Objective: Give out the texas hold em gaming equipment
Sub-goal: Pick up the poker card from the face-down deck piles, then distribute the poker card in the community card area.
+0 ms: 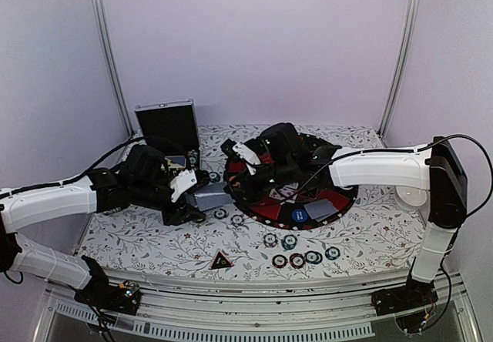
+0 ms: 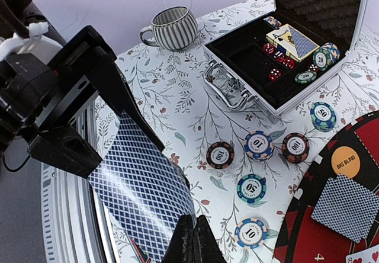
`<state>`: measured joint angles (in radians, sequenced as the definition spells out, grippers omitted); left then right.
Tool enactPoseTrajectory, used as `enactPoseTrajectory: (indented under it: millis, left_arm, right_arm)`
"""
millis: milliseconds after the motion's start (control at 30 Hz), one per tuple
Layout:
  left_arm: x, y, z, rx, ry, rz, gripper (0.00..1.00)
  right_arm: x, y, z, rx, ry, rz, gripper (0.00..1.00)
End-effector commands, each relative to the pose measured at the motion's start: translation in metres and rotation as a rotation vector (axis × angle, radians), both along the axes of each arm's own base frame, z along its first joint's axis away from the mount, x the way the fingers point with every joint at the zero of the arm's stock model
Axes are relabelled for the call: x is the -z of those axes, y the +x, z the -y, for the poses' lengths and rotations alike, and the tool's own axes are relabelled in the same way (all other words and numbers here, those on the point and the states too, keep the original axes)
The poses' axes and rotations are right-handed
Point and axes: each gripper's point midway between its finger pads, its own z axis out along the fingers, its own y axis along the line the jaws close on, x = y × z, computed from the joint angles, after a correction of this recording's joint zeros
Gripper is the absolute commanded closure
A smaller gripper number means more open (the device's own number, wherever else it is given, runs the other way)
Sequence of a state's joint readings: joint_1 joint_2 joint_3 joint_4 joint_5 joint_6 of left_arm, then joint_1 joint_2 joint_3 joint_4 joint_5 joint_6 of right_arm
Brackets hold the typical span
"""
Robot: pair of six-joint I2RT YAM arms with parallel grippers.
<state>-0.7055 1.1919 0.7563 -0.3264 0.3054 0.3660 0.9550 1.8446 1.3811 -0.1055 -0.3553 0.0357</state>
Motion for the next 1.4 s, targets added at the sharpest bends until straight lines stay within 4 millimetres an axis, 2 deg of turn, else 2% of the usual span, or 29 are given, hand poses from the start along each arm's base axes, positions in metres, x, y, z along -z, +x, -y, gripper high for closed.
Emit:
enactPoseTrajectory:
  millis: [0, 200, 367, 500, 633, 733, 800, 867, 967, 1033, 1133, 1167, 1267, 1367]
  left_arm:
    - [-0.007, 0.004, 0.003, 0.006, -0.03, 0.02, 0.54]
    - [-0.006, 0.004, 0.003, 0.005, -0.027, 0.015, 0.54]
    - [-0.006, 0.004, 0.003, 0.004, -0.026, 0.016, 0.54]
    - [-0.006, 0.004, 0.003, 0.003, -0.026, 0.018, 0.54]
    - [-0.007, 0.004, 0.003, 0.002, -0.026, 0.018, 0.54]
    - [-0.006, 0.004, 0.003, 0.003, -0.026, 0.017, 0.54]
    - [-0.007, 0.004, 0.003, 0.006, -0.028, 0.017, 0.54]
    - [-0.007, 0.003, 0.003, 0.007, -0.03, 0.016, 0.54]
    - [-0.007, 0.003, 0.003, 0.005, -0.029, 0.015, 0.54]
    - [-0.006, 0.003, 0.003, 0.008, -0.029, 0.011, 0.54]
    - [-0.005, 0.002, 0.004, 0.009, -0.028, 0.008, 0.54]
    - [-0.005, 0.003, 0.003, 0.009, -0.026, 0.008, 0.54]
    - [-0.004, 0.003, 0.003, 0.007, -0.023, 0.007, 0.54]
    - [-0.003, 0.003, 0.003, 0.006, -0.02, 0.008, 0.54]
  right_arm:
    - [-0.033, 0.004, 0.009, 0.007, 0.063, -0.004, 0.98]
    - [-0.052, -0.007, 0.016, -0.059, 0.117, -0.032, 0.98]
    - [-0.074, -0.005, 0.03, -0.063, 0.177, -0.04, 0.98]
    - [-0.091, 0.012, 0.057, -0.002, 0.213, -0.044, 0.98]
    - [-0.097, 0.034, 0.087, 0.081, 0.239, -0.063, 0.98]
    - [-0.093, 0.071, 0.123, 0.191, 0.247, -0.1, 0.98]
    - [-0.08, 0.112, 0.161, 0.315, 0.242, -0.133, 0.98]
    - [-0.056, 0.155, 0.2, 0.459, 0.202, -0.17, 0.98]
    - [-0.018, 0.205, 0.236, 0.549, 0.145, -0.218, 0.98]
    - [0.004, 0.226, 0.245, 0.545, 0.136, -0.258, 0.98]
    - [0.032, 0.251, 0.246, 0.51, 0.131, -0.332, 0.98]
    - [0.05, 0.256, 0.242, 0.494, 0.121, -0.37, 0.98]
    - [0.073, 0.268, 0.236, 0.454, 0.116, -0.405, 0.98]
    - [0.094, 0.284, 0.242, 0.474, 0.104, -0.428, 0.98]
